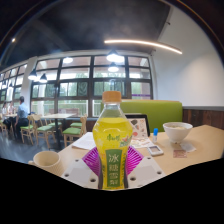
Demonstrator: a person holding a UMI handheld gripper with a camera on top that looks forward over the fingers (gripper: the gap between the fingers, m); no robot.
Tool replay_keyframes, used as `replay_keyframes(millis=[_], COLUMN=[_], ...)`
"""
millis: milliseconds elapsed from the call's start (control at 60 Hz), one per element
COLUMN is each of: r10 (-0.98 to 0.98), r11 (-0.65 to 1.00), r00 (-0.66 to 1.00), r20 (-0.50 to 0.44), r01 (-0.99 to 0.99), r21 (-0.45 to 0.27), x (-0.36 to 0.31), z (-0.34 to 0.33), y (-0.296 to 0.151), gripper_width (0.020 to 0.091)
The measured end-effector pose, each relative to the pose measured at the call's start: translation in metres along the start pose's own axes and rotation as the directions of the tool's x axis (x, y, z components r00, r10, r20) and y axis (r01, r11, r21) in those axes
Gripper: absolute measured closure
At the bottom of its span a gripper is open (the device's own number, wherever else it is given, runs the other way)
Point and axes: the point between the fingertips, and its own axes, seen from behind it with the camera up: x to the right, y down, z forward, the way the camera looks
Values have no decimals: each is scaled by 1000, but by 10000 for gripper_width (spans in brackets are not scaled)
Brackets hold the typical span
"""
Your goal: Pour water
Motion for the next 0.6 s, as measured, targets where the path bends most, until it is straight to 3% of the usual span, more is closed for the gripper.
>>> replay_keyframes(millis=[117,167,283,317,367,383,450,600], r10=[16,32,27,26,31,36,39,41], r11=[1000,999,999,997,994,994,995,997], r00=[1000,999,1000,1000,999,999,999,999], r20=[-11,-4,-7,-17,-10,-4,-12,-7], r01=[-16,-32,-28,-28,-32,-37,-40,-42], r21=[-1,-3,-40,-77,-105,-103,-91,-68], x=[4,4,5,9,7,5,3,-11], z=[1,0,-3,-6,-15,-19,-39,-108], y=[1,2,6,12,13,11,2,-21], gripper_width=[828,791,590,500,285,243,297,284])
